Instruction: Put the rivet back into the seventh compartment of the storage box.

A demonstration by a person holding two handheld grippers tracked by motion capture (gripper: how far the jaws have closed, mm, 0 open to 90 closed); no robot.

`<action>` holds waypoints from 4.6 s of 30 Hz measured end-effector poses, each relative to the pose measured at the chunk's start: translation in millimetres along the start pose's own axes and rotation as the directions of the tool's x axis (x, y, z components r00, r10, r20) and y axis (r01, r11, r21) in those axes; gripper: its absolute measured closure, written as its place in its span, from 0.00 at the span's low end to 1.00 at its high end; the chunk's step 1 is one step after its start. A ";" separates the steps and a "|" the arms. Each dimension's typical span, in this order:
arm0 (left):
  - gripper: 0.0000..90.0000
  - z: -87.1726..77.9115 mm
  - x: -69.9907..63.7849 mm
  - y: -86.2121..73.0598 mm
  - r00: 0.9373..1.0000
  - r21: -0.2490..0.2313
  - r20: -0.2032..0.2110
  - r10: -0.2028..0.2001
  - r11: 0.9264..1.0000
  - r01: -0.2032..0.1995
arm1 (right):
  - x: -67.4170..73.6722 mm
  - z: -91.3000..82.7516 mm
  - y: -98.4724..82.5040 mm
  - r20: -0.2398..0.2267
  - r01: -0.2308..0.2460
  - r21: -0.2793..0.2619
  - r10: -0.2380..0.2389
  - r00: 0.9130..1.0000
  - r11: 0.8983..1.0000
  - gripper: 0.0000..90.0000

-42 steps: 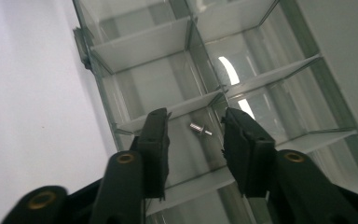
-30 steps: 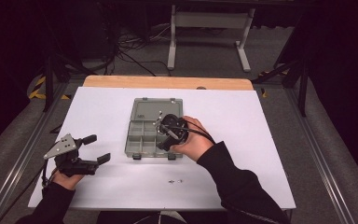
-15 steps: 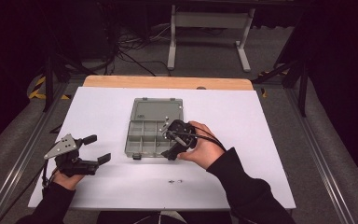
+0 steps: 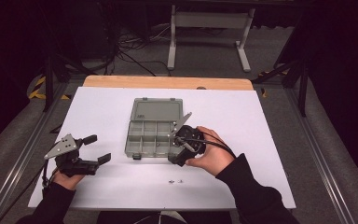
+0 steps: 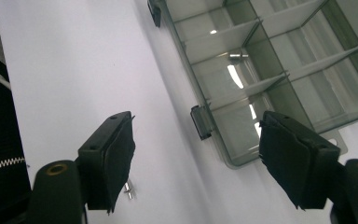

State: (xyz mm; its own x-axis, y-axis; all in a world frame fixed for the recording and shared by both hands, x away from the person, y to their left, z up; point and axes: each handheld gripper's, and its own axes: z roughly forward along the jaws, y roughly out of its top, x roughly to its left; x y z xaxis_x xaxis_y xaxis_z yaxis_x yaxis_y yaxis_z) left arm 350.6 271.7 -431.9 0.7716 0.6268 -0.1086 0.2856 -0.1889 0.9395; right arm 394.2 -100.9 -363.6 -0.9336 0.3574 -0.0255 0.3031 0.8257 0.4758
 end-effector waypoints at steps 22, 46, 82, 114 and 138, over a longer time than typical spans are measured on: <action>0.07 0.9 -0.3 -0.5 1.000 -0.004 -0.008 -0.001 1.000 0.001 | 16.2 20.7 -23.7 -0.048 -0.004 0.103 0.008 0.999 0.995 0.30; 0.07 1.4 -1.2 -0.8 1.000 -0.005 -0.004 -0.006 1.000 0.006 | 29.3 44.0 -36.3 -0.121 0.029 0.193 -0.006 0.993 0.981 0.38; 0.07 1.4 -1.3 -0.9 1.000 -0.006 -0.003 -0.008 1.000 0.008 | 39.5 47.8 -32.7 -0.147 0.133 0.272 -0.096 0.984 0.953 0.92; 0.07 1.1 -0.7 -1.0 1.000 -0.007 -0.005 -0.005 1.000 0.005 | 15.6 10.5 -5.4 -0.062 0.085 0.141 -0.077 0.995 0.986 0.93; 0.07 0.4 -0.4 -0.9 1.000 -0.007 -0.002 -0.006 1.000 0.006 | -16.3 7.6 18.9 -0.001 0.039 0.086 -0.039 0.999 0.995 0.93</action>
State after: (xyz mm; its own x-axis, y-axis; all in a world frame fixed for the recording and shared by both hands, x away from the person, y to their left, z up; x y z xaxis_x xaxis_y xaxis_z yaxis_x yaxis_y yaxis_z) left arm 350.3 271.3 -432.9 0.7687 0.6294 -0.1139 0.2862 -0.1792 0.9412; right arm 416.6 -87.9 -360.9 -0.9450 0.3243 -0.0428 0.2819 0.8736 0.3966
